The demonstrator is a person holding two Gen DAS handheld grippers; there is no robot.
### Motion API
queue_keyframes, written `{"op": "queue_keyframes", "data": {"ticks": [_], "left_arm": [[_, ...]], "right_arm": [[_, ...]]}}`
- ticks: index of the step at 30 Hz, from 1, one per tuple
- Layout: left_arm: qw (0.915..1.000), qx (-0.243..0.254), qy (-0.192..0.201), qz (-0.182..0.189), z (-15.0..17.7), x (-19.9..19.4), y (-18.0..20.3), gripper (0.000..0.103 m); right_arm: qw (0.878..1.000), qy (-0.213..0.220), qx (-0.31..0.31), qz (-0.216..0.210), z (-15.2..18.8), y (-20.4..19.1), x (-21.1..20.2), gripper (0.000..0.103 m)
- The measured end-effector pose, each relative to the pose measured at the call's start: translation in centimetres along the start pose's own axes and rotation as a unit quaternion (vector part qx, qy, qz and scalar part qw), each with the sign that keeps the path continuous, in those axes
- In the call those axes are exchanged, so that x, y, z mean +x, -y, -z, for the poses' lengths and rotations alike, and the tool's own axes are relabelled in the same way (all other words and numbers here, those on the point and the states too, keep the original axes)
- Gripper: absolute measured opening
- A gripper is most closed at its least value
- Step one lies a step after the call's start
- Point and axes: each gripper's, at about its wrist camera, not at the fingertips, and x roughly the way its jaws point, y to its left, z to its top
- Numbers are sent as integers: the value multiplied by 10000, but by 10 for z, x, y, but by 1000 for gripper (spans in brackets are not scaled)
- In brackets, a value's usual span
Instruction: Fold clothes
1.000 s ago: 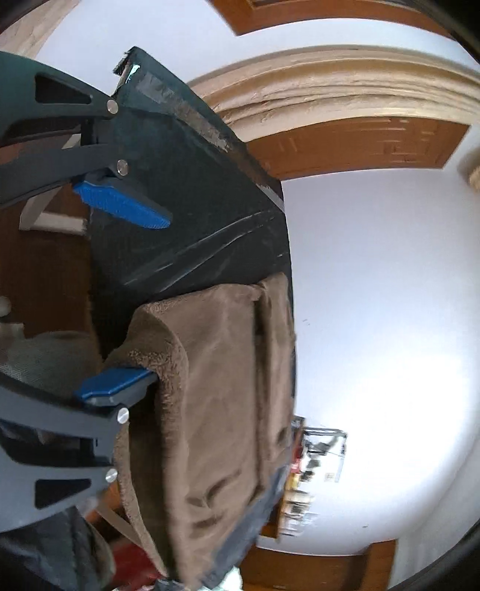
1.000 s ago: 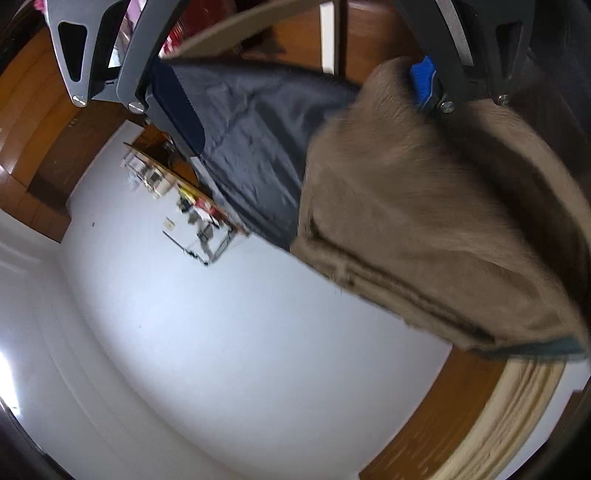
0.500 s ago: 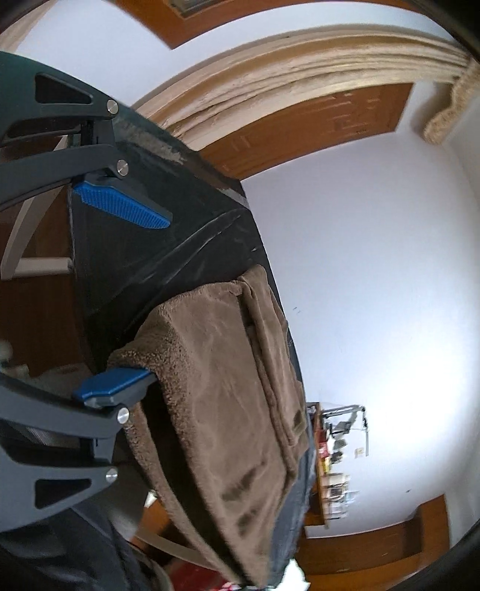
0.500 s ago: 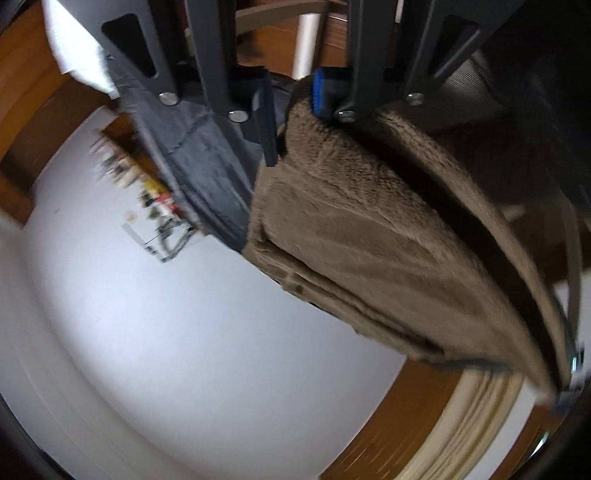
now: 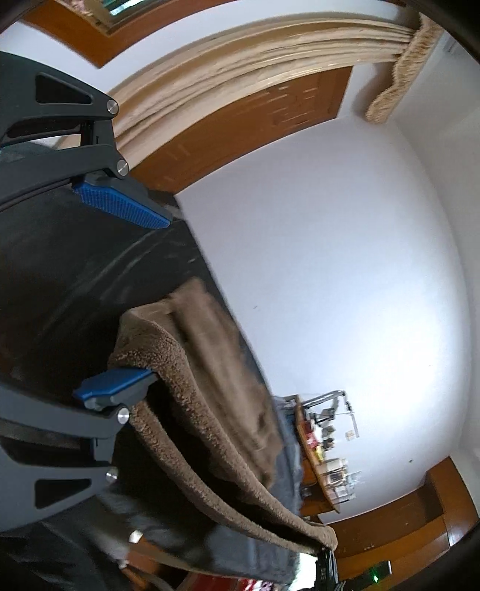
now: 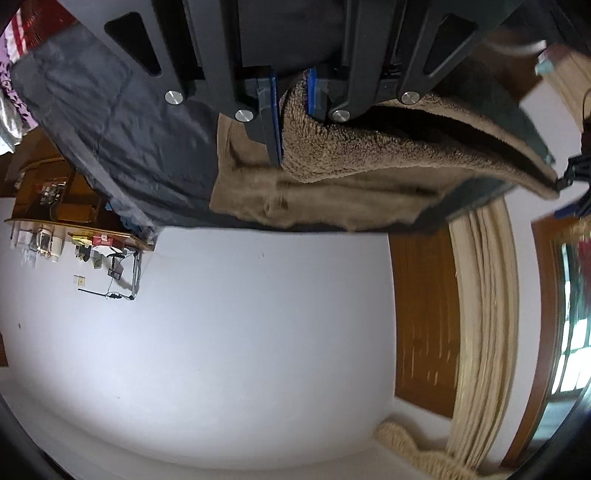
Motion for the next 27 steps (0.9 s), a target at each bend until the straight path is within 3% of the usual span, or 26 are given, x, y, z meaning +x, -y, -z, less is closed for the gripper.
{"op": "queue_keyframes", "data": {"ticks": [5, 13, 18, 24, 27], "left_arm": [[9995, -256, 87, -156, -50, 29, -19, 75], [9984, -550, -28, -158, -91, 86, -34, 75], [9981, -537, -99, 288, -74, 100, -32, 75], [9904, -473, -767, 1044, -51, 134, -19, 71], [9875, -730, -904, 1061, -57, 160, -27, 71]], "right_arm": [[9996, 236, 129, 99, -52, 16, 25, 11], [9986, 311, 234, 364, -111, 38, 78, 11], [9987, 187, 274, 386, -103, 48, 96, 11], [9977, -430, 455, 244, -74, 64, 123, 11], [9962, -623, 587, 176, -74, 75, 143, 11]]}}
